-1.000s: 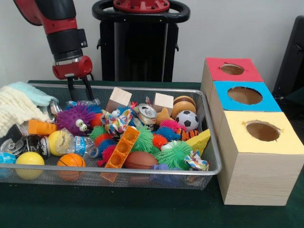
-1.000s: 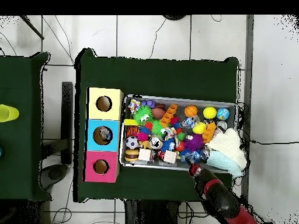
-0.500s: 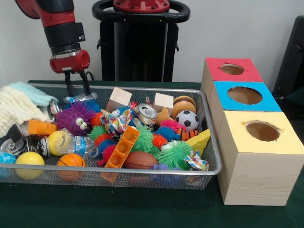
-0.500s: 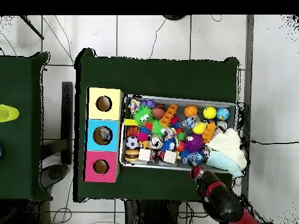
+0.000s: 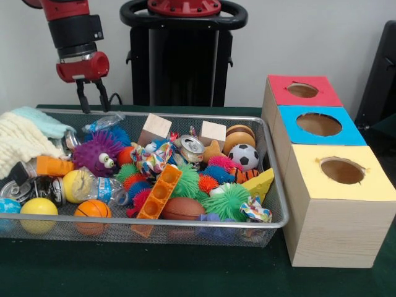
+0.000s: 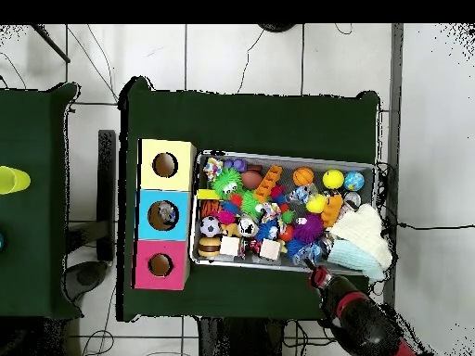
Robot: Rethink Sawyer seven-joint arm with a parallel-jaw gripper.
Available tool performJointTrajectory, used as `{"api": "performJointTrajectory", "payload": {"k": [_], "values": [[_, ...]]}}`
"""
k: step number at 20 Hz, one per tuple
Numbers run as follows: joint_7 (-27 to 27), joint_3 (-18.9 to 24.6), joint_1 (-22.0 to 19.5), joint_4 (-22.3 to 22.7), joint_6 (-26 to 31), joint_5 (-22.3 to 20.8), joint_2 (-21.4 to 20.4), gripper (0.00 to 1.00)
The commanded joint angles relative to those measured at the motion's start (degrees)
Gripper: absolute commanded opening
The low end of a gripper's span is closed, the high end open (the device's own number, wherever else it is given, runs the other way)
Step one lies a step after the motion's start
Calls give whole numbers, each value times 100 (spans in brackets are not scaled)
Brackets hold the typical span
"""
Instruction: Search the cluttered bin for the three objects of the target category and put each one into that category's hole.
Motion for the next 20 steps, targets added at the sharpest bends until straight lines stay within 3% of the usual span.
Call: {"api": "performJointTrajectory", "payload": {"k": [1, 12, 20], "values": [[1260, 26, 236, -543, 26, 315, 405, 100], [1454, -32, 560, -623, -254, 507, 458, 100], [1416, 12, 684, -764, 31, 759, 324, 100]]}}
